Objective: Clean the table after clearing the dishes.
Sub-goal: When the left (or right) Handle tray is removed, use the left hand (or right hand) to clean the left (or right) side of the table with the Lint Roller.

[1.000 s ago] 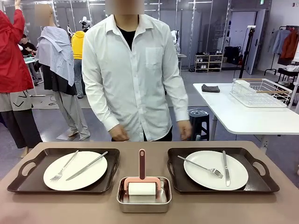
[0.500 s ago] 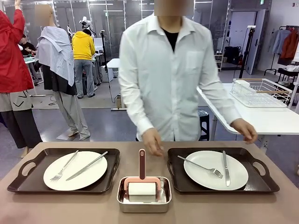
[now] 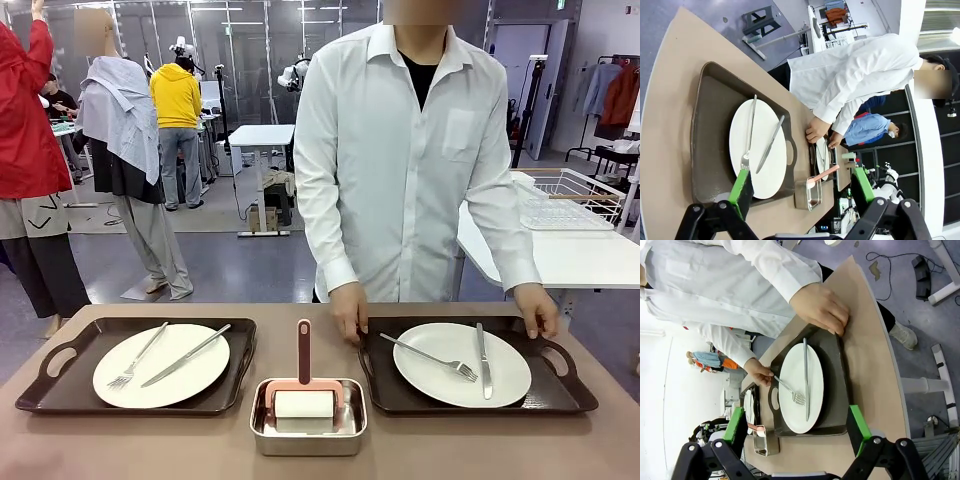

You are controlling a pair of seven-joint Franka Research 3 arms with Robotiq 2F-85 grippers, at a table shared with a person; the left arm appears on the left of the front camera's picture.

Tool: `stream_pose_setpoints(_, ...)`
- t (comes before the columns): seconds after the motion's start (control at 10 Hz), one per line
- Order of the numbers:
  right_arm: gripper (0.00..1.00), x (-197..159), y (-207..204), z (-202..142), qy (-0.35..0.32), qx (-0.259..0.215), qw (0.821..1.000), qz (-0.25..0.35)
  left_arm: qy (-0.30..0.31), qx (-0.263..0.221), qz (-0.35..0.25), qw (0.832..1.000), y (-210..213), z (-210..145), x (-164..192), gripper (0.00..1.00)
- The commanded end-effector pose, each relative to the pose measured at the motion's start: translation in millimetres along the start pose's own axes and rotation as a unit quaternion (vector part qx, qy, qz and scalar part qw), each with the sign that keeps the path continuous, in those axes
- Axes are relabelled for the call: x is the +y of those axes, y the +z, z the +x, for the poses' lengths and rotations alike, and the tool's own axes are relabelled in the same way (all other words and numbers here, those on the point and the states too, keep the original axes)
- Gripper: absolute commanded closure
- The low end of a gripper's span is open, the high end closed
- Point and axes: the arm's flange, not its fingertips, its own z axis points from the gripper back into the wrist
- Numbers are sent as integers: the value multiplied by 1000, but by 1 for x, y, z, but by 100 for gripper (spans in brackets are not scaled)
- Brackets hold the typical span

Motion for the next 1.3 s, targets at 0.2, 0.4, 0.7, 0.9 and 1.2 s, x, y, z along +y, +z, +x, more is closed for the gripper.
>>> stream_pose_setpoints(0.2,0,0,1,0,0,0,1000,5,0,0,-8,1000,3,-1,0,0)
stream_pose_setpoints(0.4,0,0,1,0,0,0,1000,5,0,0,-8,1000,3,-1,0,0)
stream_pose_setpoints(0.7,0,0,1,0,0,0,1000,5,0,0,-8,1000,3,-1,0,0)
stream_pose_setpoints(0.9,0,0,1,0,0,0,1000,5,0,0,-8,1000,3,-1,0,0)
stream_pose_setpoints(1.2,0,23,-15,7,37,36,998,27,0,0,-8,1000,3,-1,0,0)
